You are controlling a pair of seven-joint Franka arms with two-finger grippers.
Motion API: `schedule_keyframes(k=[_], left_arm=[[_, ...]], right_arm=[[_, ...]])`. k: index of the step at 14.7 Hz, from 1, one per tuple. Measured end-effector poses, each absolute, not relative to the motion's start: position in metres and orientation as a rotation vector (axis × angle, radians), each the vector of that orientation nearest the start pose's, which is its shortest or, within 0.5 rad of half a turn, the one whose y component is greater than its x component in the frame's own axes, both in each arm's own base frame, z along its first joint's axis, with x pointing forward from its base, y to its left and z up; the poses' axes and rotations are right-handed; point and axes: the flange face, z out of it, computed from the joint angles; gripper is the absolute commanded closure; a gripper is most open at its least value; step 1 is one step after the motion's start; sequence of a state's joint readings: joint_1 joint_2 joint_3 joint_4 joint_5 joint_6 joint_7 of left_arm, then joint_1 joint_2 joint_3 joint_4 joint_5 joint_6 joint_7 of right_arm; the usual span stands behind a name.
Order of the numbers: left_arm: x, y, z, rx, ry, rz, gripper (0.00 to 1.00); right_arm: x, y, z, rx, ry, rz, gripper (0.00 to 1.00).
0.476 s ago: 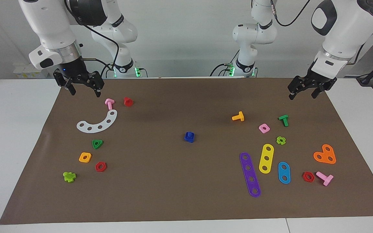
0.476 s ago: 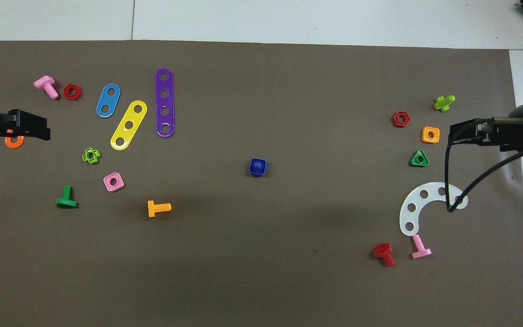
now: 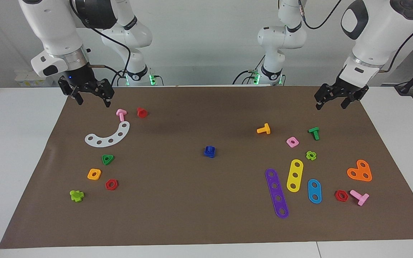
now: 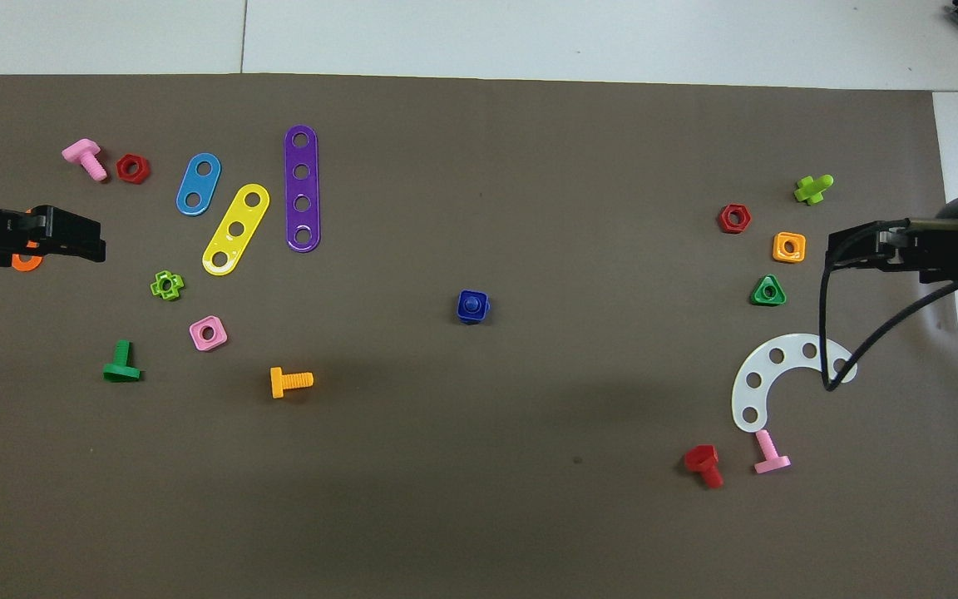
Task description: Unscrew and place screws in storage area
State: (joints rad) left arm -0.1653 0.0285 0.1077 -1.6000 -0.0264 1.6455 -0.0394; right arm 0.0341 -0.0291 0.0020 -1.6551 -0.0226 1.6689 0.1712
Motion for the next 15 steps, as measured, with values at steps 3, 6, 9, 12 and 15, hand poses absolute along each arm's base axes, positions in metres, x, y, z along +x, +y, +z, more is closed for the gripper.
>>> schedule_keyframes(k=[3, 6, 9, 12, 15], left_arm=[[0.5681, -0.0383, 0.6017, -3.166, 0.032, -0.027, 0.0], [0.5688, -0.0376, 0.6023, -3.166, 0.03, -0.038, 0.0], [0.5689, -0.0359, 0.6034, -3.166, 0.025, -0.045, 0.0], [0.5684, -0.0359, 0.6051, -3.166, 0.026, -0.051, 0.0], [0.5678, -0.0374, 0.605, -3.166, 0.03, -0.048, 0.0]], right_arm=[[0.5533, 0.0179, 0.6094, -3.152, 0.21, -0.071, 0.0], [0.5532, 0.0179, 0.6092, -3.152, 0.21, -0.07, 0.0], [0.553, 0.0179, 0.6094, -3.152, 0.21, -0.071, 0.0], [0.553, 0.0179, 0.6094, -3.152, 0.21, -0.071, 0.0], [0.553, 0.0179, 0.6093, -3.152, 0.21, -0.07, 0.0]])
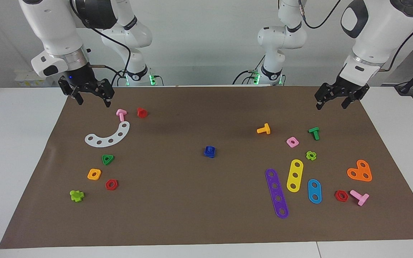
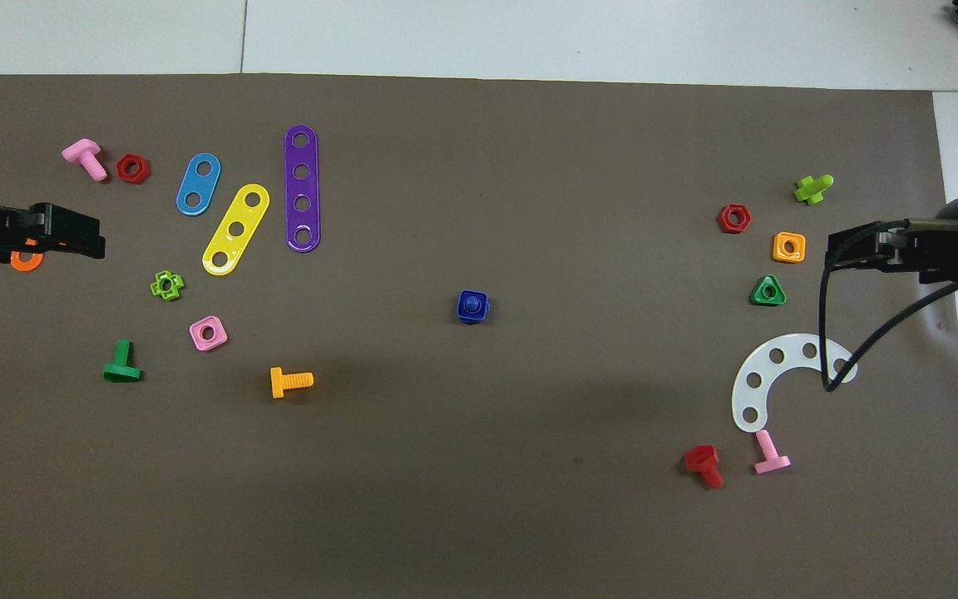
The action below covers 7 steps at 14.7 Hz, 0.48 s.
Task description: Unscrew and place screws in storage area
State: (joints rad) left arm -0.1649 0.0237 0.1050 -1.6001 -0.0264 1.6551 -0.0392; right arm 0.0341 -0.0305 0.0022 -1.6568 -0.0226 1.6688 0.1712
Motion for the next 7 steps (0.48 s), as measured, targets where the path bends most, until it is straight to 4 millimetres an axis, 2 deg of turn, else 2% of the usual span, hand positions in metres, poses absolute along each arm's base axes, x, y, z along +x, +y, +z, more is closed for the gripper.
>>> schedule_keyframes(k=[4, 6, 7], left_arm=[[0.566, -0.047, 0.6, -3.166, 0.057, -0.028, 0.0], [0.563, -0.074, 0.593, -3.172, 0.115, -0.002, 0.07], [0.561, -0.091, 0.588, -3.182, 0.122, 0.014, 0.08]], right_arm=[[0.553, 0.018, 0.609, -3.152, 0.21, -0.07, 0.0], [0.553, 0.018, 0.609, -3.152, 0.21, -0.07, 0.0], [0.553, 0.018, 0.609, -3.152, 0.21, -0.07, 0.0]])
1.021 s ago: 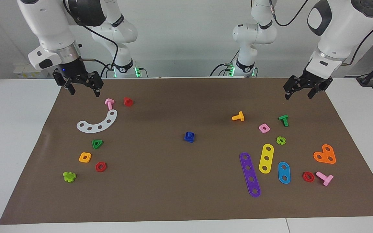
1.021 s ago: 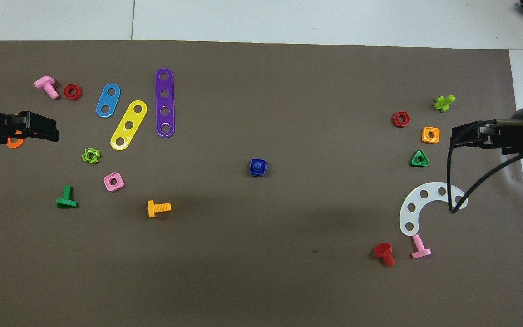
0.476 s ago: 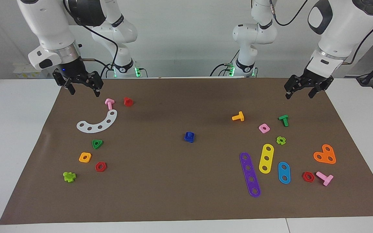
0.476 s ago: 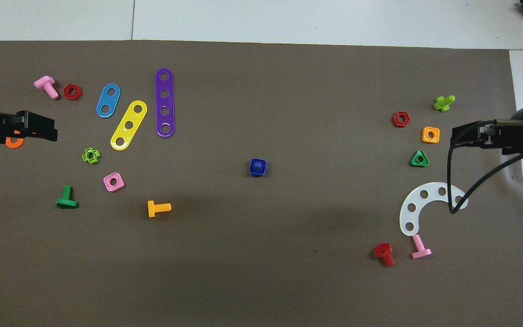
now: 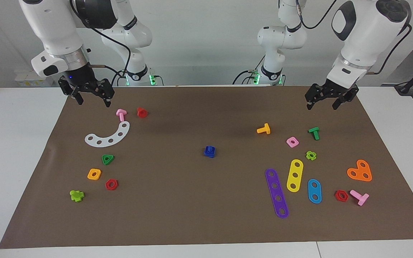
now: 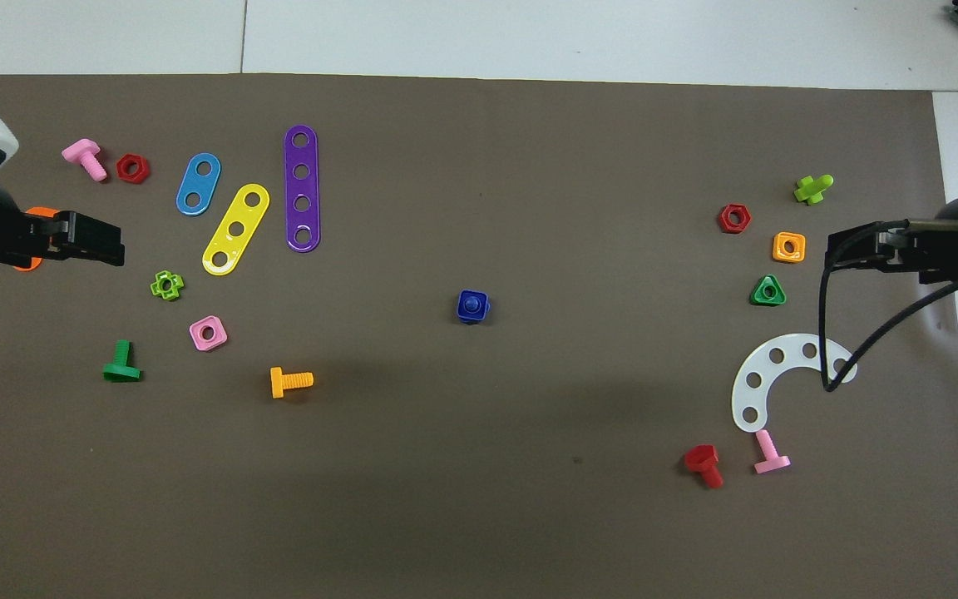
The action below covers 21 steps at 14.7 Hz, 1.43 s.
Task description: Unscrew and place screws in storage area
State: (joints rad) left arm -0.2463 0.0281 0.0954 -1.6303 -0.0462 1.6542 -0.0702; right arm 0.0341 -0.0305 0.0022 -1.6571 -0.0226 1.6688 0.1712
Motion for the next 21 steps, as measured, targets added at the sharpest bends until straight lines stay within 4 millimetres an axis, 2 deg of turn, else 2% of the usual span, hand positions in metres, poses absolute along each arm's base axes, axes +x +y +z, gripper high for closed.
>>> schedule_keyframes(k=[2, 6, 7, 12, 15, 17, 21], left_arm=[[0.564, -0.134, 0.573, -3.209, 0.089, 0.027, 0.07], [0.572, -0.255, 0.523, -3.237, -0.031, -0.098, 0.06], [0.572, -0.278, 0.512, -3.245, -0.041, -0.131, 0.06], [0.572, -0.357, 0.459, -3.246, -0.006, -0.118, 0.06], [0.567, -0.41, 0.41, -3.254, 0.083, -0.176, 0.06], [0.565, -0.426, 0.376, -3.254, 0.109, -0.2, 0.07], [0.563, -0.416, 0.341, -3.211, 0.122, -0.169, 0.09]], right_arm=[[0.553, 0.018, 0.609, -3.152, 0.21, -0.07, 0.0], [0.553, 0.018, 0.609, -3.152, 0.21, -0.07, 0.0], [0.553, 0.018, 0.609, -3.152, 0.21, -0.07, 0.0], [0.553, 0.018, 0.609, -3.152, 0.21, -0.07, 0.0], [0.553, 0.018, 0.609, -3.152, 0.21, -0.07, 0.0], [0.553, 0.018, 0.609, -3.152, 0.21, -0.07, 0.0], [0.553, 0.016, 0.609, -3.152, 0.217, -0.069, 0.0]])
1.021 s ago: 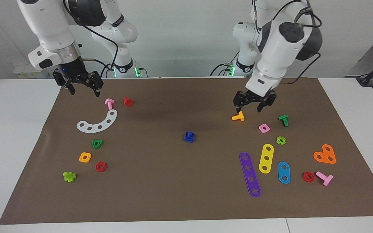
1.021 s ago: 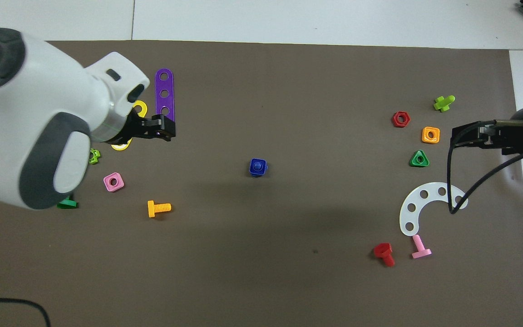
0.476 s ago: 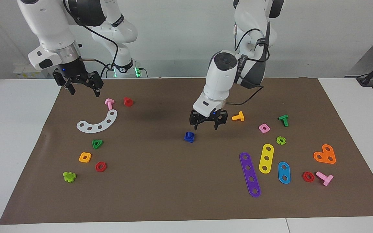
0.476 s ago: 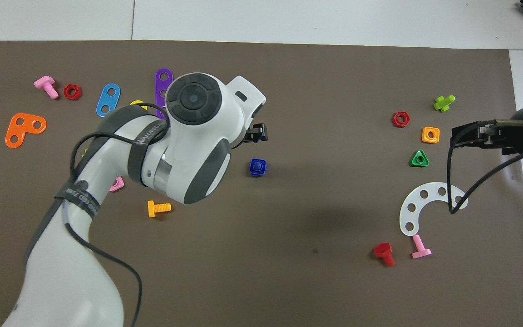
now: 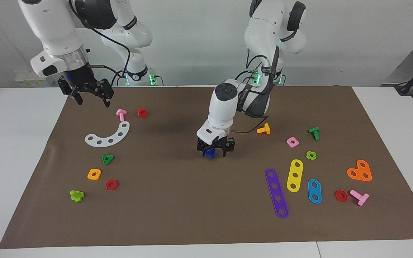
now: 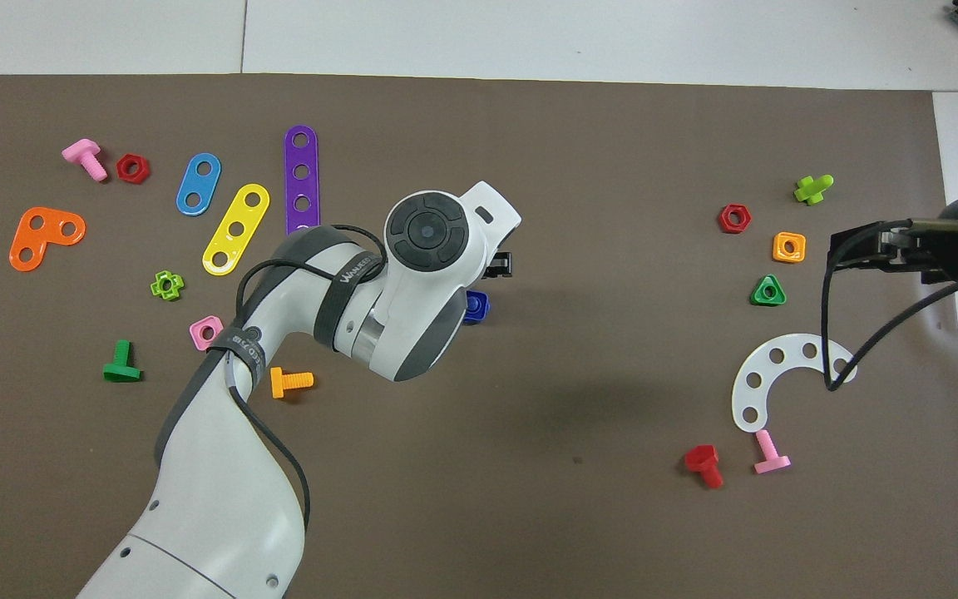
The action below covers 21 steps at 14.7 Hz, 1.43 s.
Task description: Unscrew and place screws in storage area
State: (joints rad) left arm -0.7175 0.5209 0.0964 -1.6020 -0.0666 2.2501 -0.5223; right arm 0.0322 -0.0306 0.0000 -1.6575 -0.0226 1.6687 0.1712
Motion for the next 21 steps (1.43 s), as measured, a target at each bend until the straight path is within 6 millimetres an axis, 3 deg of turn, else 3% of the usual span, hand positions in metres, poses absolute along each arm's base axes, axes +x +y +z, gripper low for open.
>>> schedule_keyframes(k=[5, 8, 12, 16, 19, 21], left_arm=[[0.542, -0.422, 0.309, -3.21, 0.166, -0.178, 0.1], [0.534, -0.428, 0.305, -3.21, 0.19, -0.178, 0.14], [0.528, -0.432, 0.306, -3.206, 0.204, -0.167, 0.49], [0.519, -0.436, 0.307, -3.19, 0.227, -0.127, 1.0], [0.52, -0.435, 0.313, -3.178, 0.223, -0.098, 1.0], [0.527, -0.436, 0.332, -3.165, 0.213, -0.068, 1.0]], right_arm=[[0.553, 0.018, 0.609, -3.152, 0.211, -0.069, 0.0], [0.553, 0.018, 0.609, -3.152, 0.21, -0.068, 0.0], [0.553, 0.019, 0.609, -3.152, 0.207, -0.069, 0.0], [0.553, 0.021, 0.609, -3.153, 0.201, -0.07, 0.0], [0.552, 0.023, 0.61, -3.153, 0.197, -0.07, 0.0], [0.552, 0.024, 0.61, -3.153, 0.194, -0.071, 0.0]])
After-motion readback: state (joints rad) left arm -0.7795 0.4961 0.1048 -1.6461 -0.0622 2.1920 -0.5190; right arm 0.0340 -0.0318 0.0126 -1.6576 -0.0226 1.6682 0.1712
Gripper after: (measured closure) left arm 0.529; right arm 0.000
